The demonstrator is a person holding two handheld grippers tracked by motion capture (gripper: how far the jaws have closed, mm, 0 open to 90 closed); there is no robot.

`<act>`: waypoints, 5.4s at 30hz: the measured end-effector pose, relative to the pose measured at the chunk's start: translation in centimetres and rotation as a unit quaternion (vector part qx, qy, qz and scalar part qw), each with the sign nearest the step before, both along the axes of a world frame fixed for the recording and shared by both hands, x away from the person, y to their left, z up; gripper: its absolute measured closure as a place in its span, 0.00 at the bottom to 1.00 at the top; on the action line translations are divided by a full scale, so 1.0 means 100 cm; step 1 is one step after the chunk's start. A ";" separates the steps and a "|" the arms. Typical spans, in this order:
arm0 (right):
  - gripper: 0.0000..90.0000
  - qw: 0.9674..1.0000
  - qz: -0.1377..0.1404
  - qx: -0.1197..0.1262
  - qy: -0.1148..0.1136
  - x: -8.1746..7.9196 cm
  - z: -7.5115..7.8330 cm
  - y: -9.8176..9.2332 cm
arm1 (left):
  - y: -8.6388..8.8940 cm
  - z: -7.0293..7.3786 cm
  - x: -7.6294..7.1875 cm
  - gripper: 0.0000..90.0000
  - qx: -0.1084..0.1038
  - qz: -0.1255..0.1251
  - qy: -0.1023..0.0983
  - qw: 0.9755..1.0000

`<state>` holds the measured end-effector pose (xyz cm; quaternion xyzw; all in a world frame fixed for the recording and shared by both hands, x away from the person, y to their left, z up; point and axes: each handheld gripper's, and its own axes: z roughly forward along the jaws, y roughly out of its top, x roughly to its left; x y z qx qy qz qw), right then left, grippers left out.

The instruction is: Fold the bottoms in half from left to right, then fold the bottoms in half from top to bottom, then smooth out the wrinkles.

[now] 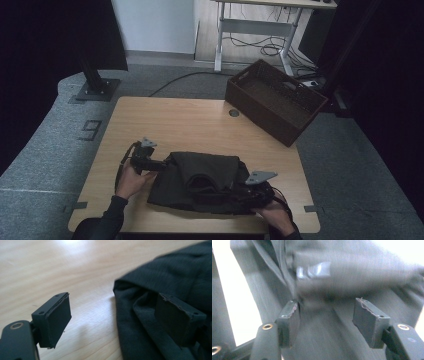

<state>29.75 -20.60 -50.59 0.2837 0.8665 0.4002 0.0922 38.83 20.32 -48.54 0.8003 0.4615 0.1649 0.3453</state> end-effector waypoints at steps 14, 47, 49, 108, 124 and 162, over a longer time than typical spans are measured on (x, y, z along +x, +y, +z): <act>0.24 0.993 -0.106 0.046 0.003 0.049 0.028 0.005 | -0.076 0.011 0.001 0.00 0.015 -0.144 0.003 0.989; 0.14 0.989 -0.142 -0.034 0.021 0.035 -0.034 0.020 | -0.054 -0.053 -0.072 0.00 0.019 -0.122 -0.004 0.992; 0.14 0.989 -0.142 -0.035 0.023 0.036 -0.034 0.020 | -0.056 -0.054 -0.073 0.00 0.024 -0.117 -0.006 0.993; 0.00 0.987 -0.155 -0.031 0.012 0.078 -0.037 0.042 | -0.030 -0.051 -0.035 0.00 -0.044 -0.058 0.013 0.997; 0.00 0.990 -0.140 -0.029 0.019 0.048 -0.037 0.047 | -0.027 -0.049 -0.067 0.00 -0.031 -0.065 0.005 0.997; 0.00 0.991 -0.132 0.034 -0.009 0.040 -0.019 0.015 | 0.047 -0.040 -0.057 0.00 -0.019 -0.014 -0.027 0.999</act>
